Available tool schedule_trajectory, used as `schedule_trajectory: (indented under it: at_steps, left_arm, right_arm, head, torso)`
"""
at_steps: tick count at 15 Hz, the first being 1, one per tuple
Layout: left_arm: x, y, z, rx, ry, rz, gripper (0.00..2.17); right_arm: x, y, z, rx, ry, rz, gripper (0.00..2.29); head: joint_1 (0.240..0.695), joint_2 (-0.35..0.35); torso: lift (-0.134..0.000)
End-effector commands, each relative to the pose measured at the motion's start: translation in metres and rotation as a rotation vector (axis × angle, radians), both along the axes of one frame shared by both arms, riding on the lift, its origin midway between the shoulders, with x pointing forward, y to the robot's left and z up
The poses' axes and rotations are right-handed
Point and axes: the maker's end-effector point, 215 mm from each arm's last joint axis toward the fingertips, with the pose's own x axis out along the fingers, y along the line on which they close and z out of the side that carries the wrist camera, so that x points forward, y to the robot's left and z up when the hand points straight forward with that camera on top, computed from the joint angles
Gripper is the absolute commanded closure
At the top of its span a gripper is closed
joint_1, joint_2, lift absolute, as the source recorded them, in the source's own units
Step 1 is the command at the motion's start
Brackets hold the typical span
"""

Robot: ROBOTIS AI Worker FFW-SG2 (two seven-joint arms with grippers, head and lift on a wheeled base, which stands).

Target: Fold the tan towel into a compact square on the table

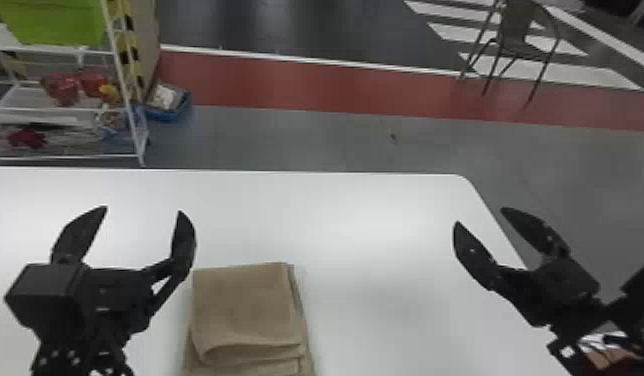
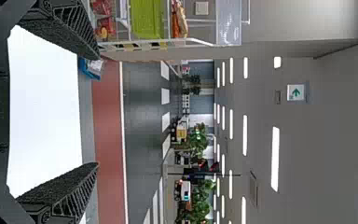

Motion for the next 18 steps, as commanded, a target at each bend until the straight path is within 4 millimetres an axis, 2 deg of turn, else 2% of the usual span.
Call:
schedule_trajectory:
  at_steps: [1, 5, 18]
  left_arm:
    - [-0.001, -0.007, 0.001, 0.0, -0.012, -0.023, 0.09]
    - [-0.003, -0.008, 0.008, -0.01, -0.042, -0.021, 0.09]
    - [-0.005, -0.015, 0.014, -0.016, -0.057, -0.034, 0.09]
  right_arm:
    - [-0.004, -0.001, 0.002, 0.008, -0.016, -0.001, 0.07]
    - [-0.007, -0.001, 0.007, -0.003, -0.041, 0.003, 0.07]
    - [-0.012, -0.008, -0.002, -0.001, -0.019, -0.03, 0.08]
  head:
    - [0.695, -0.225]
    - [0.695, -0.241]
    - [0.695, -0.257]
  torso:
    - [-0.123]
    - [-0.123]
    - [-0.123]
